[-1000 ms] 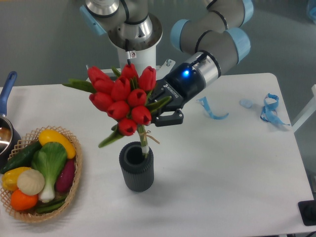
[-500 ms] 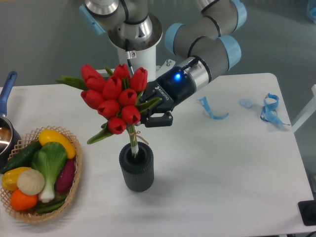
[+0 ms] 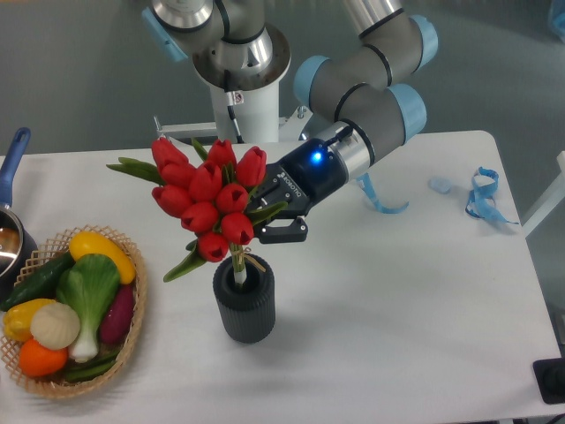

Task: Insert the flowers into the vase
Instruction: 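Align the tulip stems above the vase opening, then lower the tulip stems down into the grey vase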

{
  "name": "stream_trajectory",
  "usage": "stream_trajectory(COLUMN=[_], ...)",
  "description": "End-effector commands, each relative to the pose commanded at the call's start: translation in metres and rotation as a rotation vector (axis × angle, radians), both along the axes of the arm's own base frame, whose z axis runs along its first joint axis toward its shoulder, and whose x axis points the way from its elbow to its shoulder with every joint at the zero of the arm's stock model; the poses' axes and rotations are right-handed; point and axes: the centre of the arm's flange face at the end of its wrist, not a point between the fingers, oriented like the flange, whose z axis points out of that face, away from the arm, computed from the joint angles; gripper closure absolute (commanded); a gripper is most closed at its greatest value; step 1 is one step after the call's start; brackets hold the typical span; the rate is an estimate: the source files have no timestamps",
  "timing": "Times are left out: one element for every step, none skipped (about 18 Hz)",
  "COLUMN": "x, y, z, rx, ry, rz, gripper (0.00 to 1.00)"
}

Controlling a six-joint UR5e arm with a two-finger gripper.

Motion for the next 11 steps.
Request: stream_trajectory(x=[0.001, 0.001, 0.001, 0.001, 0.000, 0.000, -0.001, -0.001, -0.004, -0.004, -0.005], y=[0.000, 0.000, 0.000, 0.000, 0.000, 0.000, 0.001, 0.001, 0.002, 0.002, 0.002], z=[-0.007, -0.013, -0.024, -0.030, -0.036, -0.041, -0.045, -0.046, -0.055, -0.058, -0.064], rx=[-0.002, -0.002, -0.004, -0.004, -0.004, -0.004, -0.007, -0.009, -0.026, -0.039, -0.056], ry=[-0.004, -0.001, -0.005, -0.003, -0.003, -0.005, -0.010, -0.013, -0.017, -0.014, -0.012], rz=[0.000, 0.000, 0.000, -0.001, -0.001, -0.001, -0.001, -0.001, 0.001, 0.002, 0.004], gripper=[0.83, 0.83, 0.83, 0.83, 0.83, 0.82, 0.82, 0.82, 0.82, 0.82, 0.82])
